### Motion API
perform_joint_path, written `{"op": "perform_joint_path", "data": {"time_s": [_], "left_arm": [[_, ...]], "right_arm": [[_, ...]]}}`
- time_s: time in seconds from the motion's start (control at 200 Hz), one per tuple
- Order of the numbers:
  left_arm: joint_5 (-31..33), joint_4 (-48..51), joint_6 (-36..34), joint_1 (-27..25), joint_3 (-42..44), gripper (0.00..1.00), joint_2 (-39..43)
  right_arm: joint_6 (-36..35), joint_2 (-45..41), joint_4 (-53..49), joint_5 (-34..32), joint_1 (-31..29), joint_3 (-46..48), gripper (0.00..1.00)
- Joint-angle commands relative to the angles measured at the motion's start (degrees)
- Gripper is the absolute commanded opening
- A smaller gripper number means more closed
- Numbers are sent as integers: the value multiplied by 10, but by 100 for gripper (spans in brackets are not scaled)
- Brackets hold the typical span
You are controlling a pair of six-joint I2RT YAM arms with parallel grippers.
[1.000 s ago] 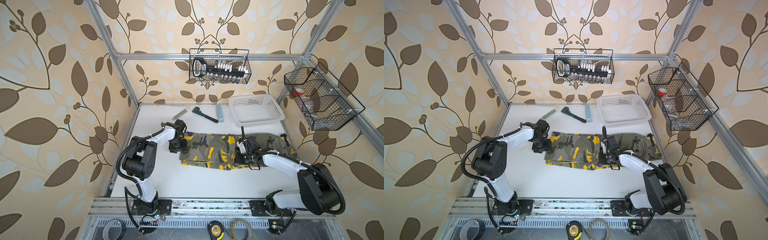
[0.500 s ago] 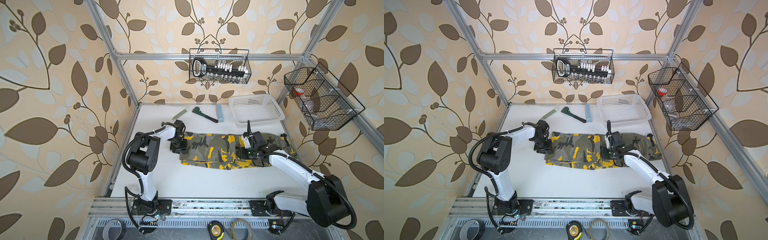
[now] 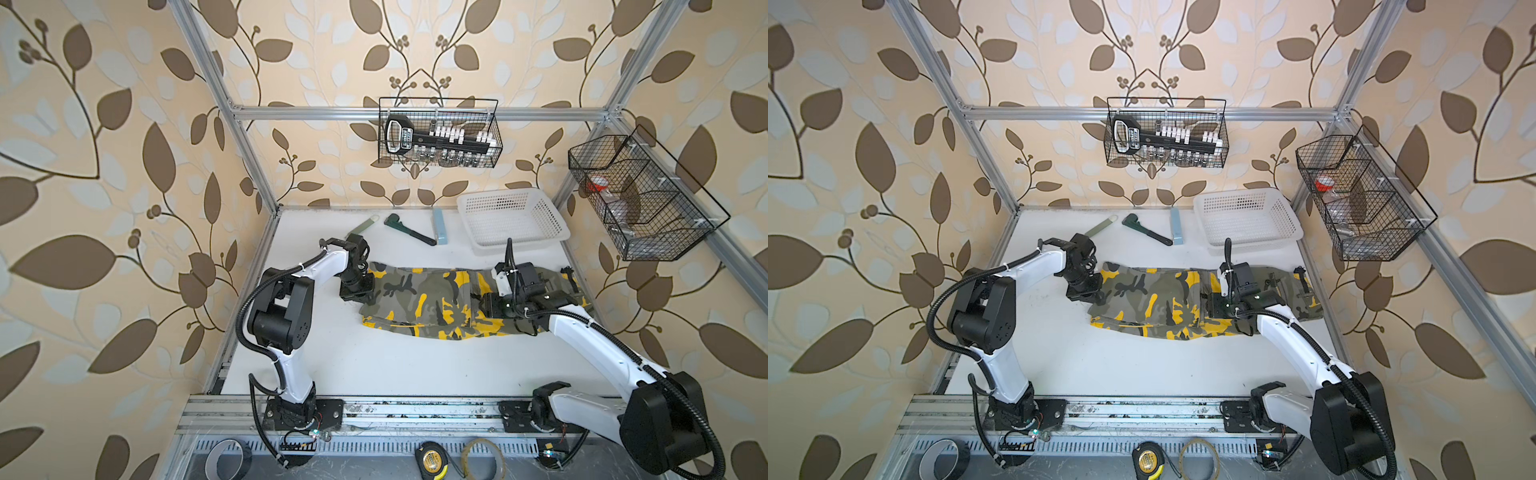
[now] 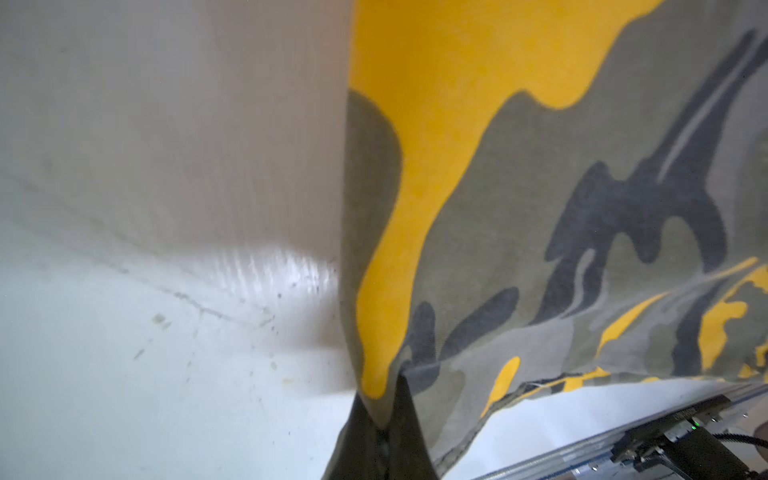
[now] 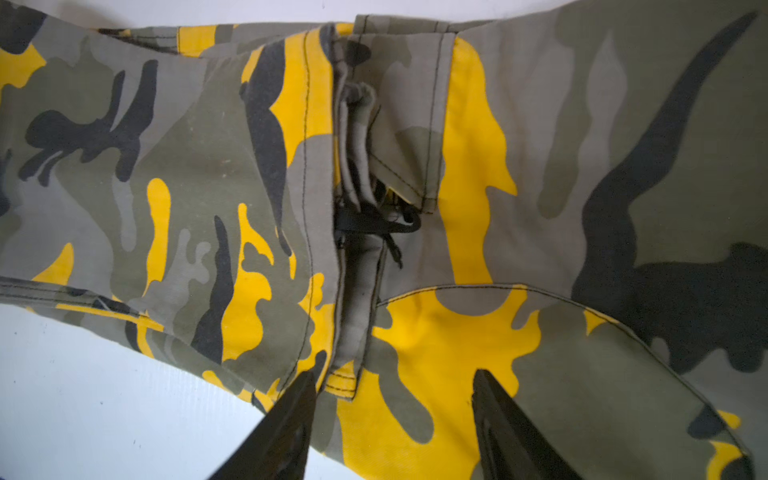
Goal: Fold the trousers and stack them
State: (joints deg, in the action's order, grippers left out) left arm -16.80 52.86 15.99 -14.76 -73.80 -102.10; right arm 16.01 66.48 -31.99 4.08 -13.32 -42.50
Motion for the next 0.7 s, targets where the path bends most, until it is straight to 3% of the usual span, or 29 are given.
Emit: {"op": "perform_joint_path", "data": {"time_s": [0.0,0.44,0.55,0.695], "left_arm": [[42,105,-17,40,-24,0,69],[147,207,-9,234,-122,0,169],[151,208,-1,250,-150,0,169],[42,197,30,248,-175,0,176]], "right_arm": [[-16,-13,-13,1,22,5,62],[9,-1,4,-10,69,40,66],[29,11,39,9,68,60,67],[52,40,84,20,53,84,66]]}}
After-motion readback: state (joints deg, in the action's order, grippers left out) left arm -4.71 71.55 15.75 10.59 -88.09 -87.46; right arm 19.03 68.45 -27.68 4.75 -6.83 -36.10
